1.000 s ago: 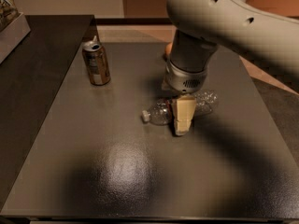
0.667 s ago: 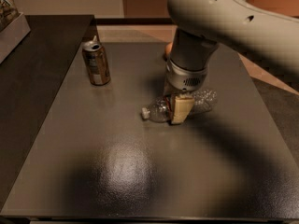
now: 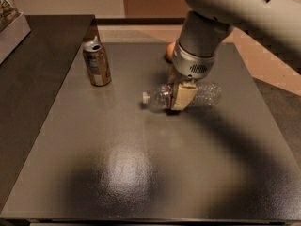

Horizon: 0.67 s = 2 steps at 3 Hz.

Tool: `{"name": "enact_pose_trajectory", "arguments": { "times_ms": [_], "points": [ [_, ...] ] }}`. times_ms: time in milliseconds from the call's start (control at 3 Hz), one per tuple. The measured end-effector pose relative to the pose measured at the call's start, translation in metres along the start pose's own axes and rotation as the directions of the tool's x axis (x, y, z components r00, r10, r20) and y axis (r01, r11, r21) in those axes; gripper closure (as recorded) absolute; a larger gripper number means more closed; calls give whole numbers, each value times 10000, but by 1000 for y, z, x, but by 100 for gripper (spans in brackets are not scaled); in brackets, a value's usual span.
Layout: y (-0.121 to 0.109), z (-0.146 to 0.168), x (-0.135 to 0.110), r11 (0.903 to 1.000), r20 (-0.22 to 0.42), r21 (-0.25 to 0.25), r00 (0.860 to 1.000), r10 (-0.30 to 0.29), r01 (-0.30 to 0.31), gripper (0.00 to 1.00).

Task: Place water bottle upright

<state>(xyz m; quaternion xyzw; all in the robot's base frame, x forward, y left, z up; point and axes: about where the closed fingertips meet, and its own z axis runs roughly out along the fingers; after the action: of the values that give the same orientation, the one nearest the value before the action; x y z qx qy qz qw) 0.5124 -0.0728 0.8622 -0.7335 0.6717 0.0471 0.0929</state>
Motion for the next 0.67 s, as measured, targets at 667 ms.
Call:
{"name": "enact_pose_trajectory", "arguments": {
  "times_ms": [667],
  "points": [
    [-30,-55,-15,9960,3162,483,9470,562,-752,100]
  ]
}}
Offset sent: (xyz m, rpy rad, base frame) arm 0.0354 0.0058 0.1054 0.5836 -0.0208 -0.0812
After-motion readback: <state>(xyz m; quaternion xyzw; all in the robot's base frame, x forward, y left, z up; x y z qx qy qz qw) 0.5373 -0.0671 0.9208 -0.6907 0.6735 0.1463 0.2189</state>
